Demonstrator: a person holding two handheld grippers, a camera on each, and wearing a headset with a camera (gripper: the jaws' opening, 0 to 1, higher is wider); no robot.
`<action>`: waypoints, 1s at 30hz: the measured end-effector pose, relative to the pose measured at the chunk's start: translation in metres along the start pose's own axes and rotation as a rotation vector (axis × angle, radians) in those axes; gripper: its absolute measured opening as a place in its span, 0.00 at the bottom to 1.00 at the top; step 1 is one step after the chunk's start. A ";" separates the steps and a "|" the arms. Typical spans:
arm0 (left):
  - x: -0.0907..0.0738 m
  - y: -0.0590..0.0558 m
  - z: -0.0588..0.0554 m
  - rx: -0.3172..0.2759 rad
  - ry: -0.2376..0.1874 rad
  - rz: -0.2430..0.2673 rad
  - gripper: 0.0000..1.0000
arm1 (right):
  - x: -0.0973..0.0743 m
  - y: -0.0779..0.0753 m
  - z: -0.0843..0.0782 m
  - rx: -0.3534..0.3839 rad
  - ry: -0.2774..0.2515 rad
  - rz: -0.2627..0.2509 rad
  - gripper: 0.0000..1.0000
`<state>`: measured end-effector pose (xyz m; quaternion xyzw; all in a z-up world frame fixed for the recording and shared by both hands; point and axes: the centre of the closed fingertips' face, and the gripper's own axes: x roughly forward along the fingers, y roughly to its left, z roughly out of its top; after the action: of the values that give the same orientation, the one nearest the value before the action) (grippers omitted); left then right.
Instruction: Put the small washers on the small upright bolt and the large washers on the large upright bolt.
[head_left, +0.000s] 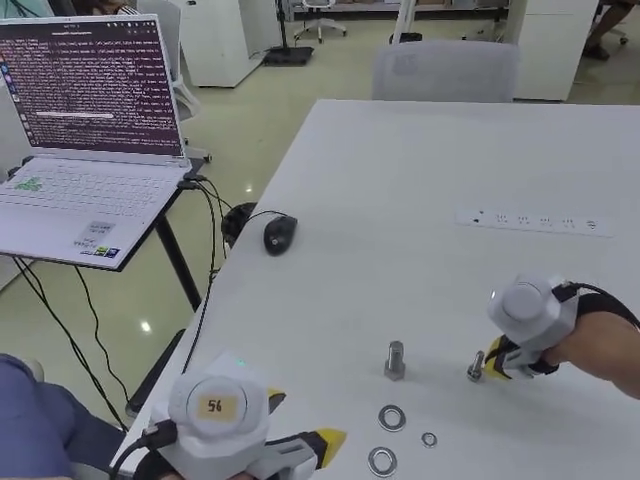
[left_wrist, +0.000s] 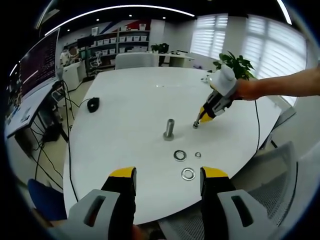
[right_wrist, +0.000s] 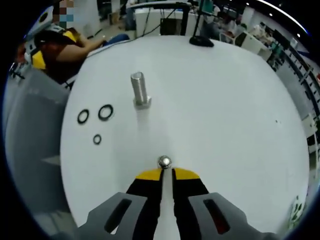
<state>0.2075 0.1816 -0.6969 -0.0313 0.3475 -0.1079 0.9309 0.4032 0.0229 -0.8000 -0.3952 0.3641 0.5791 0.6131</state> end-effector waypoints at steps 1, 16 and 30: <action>-0.001 0.001 0.000 -0.002 0.000 0.002 0.50 | 0.001 0.001 0.000 0.001 -0.003 0.002 0.09; -0.003 0.006 -0.005 -0.008 0.009 0.014 0.50 | 0.017 0.004 -0.002 0.062 -0.028 0.012 0.15; -0.003 0.003 -0.004 -0.006 0.004 0.008 0.50 | 0.012 0.029 -0.021 0.108 -0.038 0.032 0.16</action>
<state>0.2031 0.1850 -0.6984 -0.0326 0.3498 -0.1033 0.9305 0.3750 0.0096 -0.8212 -0.3444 0.3894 0.5758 0.6311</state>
